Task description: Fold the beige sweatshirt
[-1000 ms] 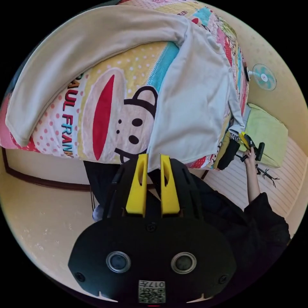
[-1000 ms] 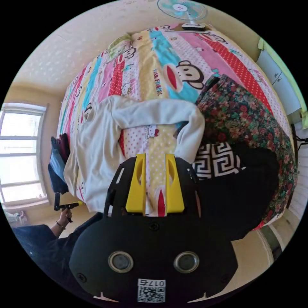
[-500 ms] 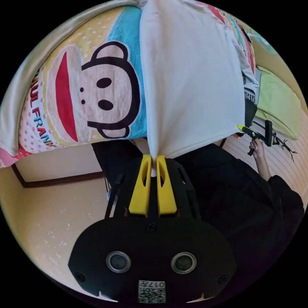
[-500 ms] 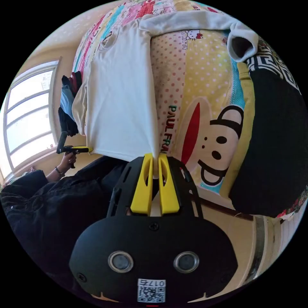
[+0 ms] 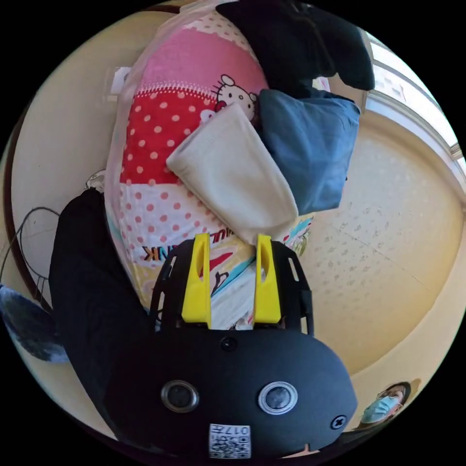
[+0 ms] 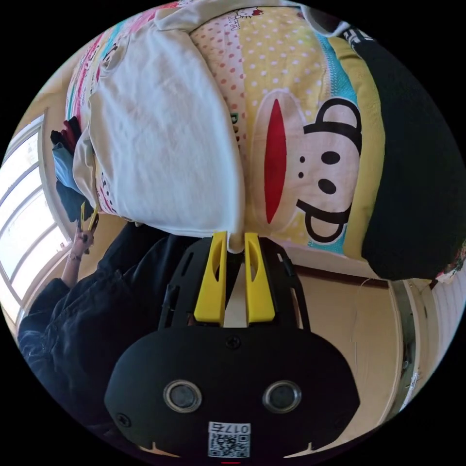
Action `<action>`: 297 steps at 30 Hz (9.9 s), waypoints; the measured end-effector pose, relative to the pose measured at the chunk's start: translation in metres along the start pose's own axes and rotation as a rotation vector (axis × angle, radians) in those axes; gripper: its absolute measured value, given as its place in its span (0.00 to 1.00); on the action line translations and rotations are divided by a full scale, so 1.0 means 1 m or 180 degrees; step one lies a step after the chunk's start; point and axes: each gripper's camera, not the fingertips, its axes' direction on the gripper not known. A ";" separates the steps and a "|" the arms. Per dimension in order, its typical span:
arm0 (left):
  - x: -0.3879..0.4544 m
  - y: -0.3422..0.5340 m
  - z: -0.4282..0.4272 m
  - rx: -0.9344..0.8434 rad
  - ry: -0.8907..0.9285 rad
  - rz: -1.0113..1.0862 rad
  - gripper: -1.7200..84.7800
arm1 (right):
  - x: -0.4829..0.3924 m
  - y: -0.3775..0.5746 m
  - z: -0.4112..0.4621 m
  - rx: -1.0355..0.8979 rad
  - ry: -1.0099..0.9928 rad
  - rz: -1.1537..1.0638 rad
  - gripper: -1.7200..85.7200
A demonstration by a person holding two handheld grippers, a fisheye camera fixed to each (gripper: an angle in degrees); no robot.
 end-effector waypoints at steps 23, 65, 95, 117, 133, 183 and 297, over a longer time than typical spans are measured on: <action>0.228 0.186 0.026 -0.0618 -0.0423 0.3607 0.06 | -0.186 -0.125 0.088 0.0676 0.0862 -0.1062 0.03; 0.044 0.408 0.325 -0.3511 -0.2383 0.3638 0.10 | 0.099 -0.045 -0.211 0.2214 0.0864 0.0875 0.10; 0.054 0.368 0.294 -0.3068 -0.2467 0.3004 0.10 | -0.104 -0.116 -0.190 0.3714 -0.1031 -0.0784 0.06; -0.030 0.246 0.229 -0.2550 -0.2341 0.1966 0.12 | -0.081 -0.077 0.104 0.0696 0.0055 -0.0107 0.16; 0.111 0.197 0.228 -0.1965 -0.1333 0.2412 0.17 | -0.088 -0.149 -0.046 0.1316 -0.0595 -0.0336 0.14; 0.187 0.166 0.217 -0.1587 -0.0319 0.2058 0.15 | -0.091 -0.259 -0.156 0.2197 -0.3397 -0.0398 0.10; 0.035 0.071 -0.067 -0.1433 -0.1924 0.0891 0.03 | -0.202 0.031 0.022 0.2819 0.0333 -0.2083 0.02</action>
